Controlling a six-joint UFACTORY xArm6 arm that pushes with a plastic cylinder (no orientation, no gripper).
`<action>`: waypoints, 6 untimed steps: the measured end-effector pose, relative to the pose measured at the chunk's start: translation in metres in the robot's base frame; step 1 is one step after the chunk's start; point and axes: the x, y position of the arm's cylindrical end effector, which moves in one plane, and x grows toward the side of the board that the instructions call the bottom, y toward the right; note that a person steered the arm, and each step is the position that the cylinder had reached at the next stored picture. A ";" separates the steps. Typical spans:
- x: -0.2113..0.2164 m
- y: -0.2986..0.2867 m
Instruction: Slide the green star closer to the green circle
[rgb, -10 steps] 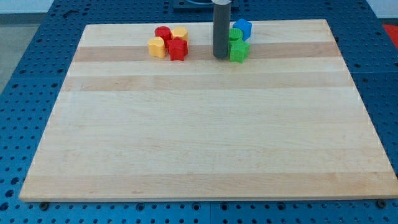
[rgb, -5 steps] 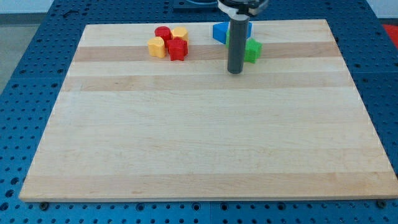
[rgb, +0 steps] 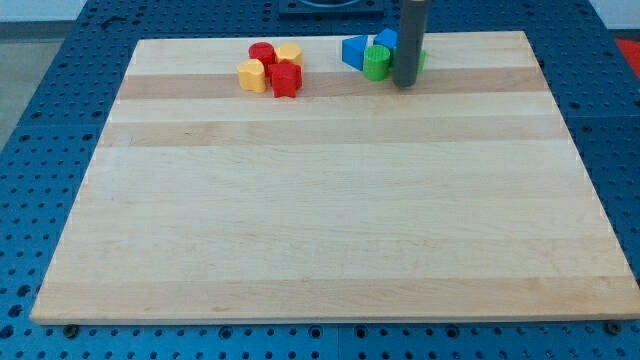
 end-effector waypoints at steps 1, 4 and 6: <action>0.000 0.041; -0.019 0.014; -0.019 -0.007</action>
